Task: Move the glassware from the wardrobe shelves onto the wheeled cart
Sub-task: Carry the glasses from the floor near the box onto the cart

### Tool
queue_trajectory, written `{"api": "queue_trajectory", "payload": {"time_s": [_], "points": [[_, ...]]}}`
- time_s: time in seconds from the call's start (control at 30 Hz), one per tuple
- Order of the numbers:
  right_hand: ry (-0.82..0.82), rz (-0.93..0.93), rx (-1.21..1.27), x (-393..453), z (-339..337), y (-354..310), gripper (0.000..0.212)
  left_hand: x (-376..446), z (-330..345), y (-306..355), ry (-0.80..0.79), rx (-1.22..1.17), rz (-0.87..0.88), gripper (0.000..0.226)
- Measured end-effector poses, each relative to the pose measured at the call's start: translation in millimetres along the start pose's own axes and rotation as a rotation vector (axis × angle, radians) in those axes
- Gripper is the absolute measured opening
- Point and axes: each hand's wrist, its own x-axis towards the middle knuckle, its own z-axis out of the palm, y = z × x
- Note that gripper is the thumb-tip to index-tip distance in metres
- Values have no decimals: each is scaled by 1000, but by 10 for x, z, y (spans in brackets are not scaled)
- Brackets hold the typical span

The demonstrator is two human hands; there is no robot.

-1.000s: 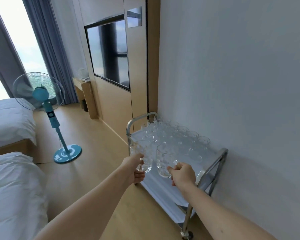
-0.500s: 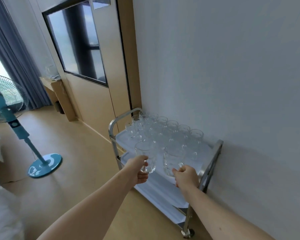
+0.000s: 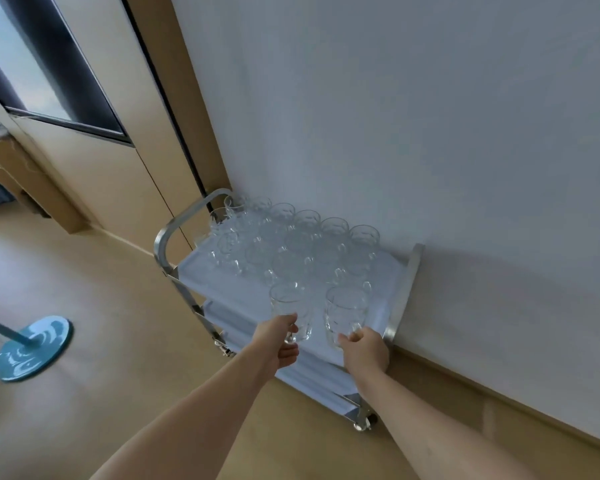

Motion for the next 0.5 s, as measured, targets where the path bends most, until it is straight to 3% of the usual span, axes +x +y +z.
{"api": "queue_trajectory", "payload": {"time_s": [0.23,0.5], "points": [[69,74,-4,219,156,53,25,431,211,62,-68,4,-8,31],[260,198,2,353,480,159,34,866,333,-20,-167,9,25,31]]}}
